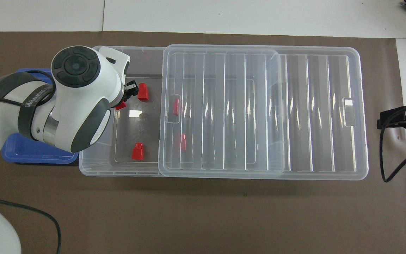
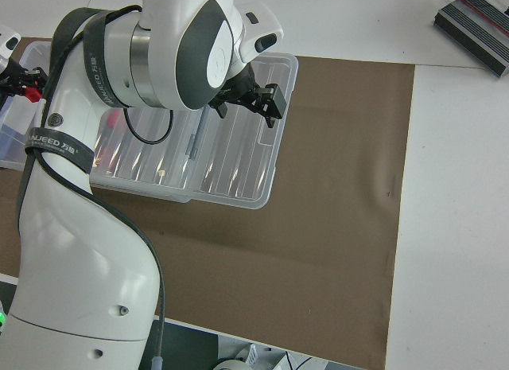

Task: Place red block in blue tray from box
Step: 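Lift the red block and carry it to the blue tray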

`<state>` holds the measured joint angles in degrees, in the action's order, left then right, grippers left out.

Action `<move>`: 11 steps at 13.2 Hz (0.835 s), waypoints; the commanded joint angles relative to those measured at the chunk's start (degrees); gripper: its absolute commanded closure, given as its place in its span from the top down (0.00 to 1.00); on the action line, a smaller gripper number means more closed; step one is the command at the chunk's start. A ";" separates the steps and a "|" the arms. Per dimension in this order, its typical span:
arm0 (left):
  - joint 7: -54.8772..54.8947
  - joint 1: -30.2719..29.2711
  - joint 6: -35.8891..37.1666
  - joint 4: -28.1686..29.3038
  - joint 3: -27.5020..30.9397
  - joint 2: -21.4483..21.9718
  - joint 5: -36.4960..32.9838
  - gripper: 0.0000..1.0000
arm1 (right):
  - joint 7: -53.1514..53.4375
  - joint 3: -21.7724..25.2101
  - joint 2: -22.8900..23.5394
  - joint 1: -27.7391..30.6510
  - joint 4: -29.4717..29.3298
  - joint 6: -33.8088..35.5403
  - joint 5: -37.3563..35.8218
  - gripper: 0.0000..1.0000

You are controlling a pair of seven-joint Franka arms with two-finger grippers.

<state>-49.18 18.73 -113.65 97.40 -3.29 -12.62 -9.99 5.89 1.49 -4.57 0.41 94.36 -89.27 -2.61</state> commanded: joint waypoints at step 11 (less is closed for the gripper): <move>47.36 -19.50 15.13 -4.07 0.57 9.36 6.91 0.00 | -26.95 0.10 5.00 9.95 11.55 -21.54 3.91 0.00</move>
<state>-11.93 2.44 -99.20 91.16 -2.46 -4.82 -4.06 -14.12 1.87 -1.49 7.95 105.11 -107.78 -1.58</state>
